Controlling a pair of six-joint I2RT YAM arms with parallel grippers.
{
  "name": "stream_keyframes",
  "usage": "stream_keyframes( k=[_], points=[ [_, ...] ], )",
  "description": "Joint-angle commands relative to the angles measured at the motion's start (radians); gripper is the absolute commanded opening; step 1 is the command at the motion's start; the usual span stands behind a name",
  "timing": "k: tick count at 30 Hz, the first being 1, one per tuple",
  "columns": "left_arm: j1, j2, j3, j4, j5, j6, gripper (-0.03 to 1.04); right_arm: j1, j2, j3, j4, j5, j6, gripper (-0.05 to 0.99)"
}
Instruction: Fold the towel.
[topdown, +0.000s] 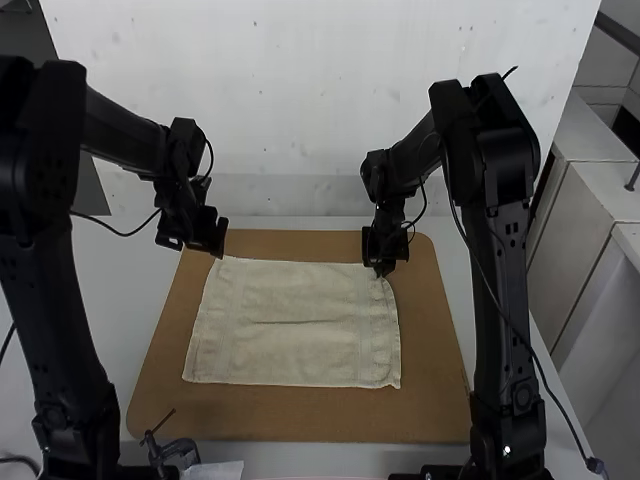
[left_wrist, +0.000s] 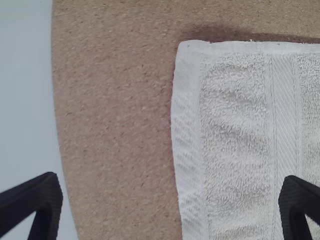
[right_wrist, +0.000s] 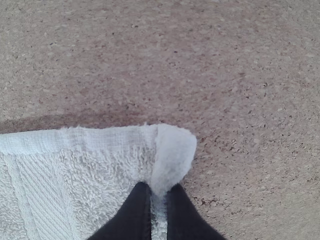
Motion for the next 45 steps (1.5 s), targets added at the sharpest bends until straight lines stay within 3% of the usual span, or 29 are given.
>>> stream_keyframes(
  k=[1, 7, 13, 20, 21, 24, 27, 29, 39, 45],
  points=[
    [-0.009, 0.083, 0.08, 0.002, 0.006, -0.032, 0.97, -0.02, 0.044, -0.018, -0.003, 0.057, -0.002, 0.02],
    [-0.006, 0.216, 0.187, -0.021, -0.029, -0.064, 0.95, -0.02, 0.035, -0.032, -0.003, 0.058, -0.004, 0.02],
    [-0.001, 0.308, 0.263, -0.033, -0.02, -0.065, 0.95, -0.014, 0.013, -0.061, 0.007, 0.061, -0.005, 0.02],
    [0.024, 0.426, 0.358, -0.118, 0.103, -0.099, 0.85, -0.014, -0.027, -0.104, 0.019, 0.067, -0.016, 0.02],
    [0.028, 0.439, 0.37, -0.135, 0.123, -0.107, 0.79, -0.014, -0.034, -0.112, 0.022, 0.067, -0.016, 0.02],
    [0.04, 0.476, 0.398, -0.179, 0.163, -0.145, 0.37, -0.014, -0.053, -0.127, 0.023, 0.067, -0.019, 0.02],
    [0.036, 0.482, 0.401, -0.199, 0.172, -0.141, 0.2, -0.014, -0.068, -0.144, 0.031, 0.071, -0.031, 0.02],
    [0.033, 0.482, 0.399, -0.214, 0.18, -0.127, 0.02, -0.014, -0.076, -0.15, 0.037, 0.074, -0.038, 0.02],
    [0.02, 0.391, 0.373, -0.214, 0.172, -0.13, 0.01, -0.017, -0.088, -0.112, 0.069, 0.101, -0.031, 0.02],
    [0.002, 0.288, 0.362, -0.214, 0.14, -0.145, 0.01, -0.015, -0.127, -0.046, 0.074, 0.126, -0.008, 0.02]
  ],
)
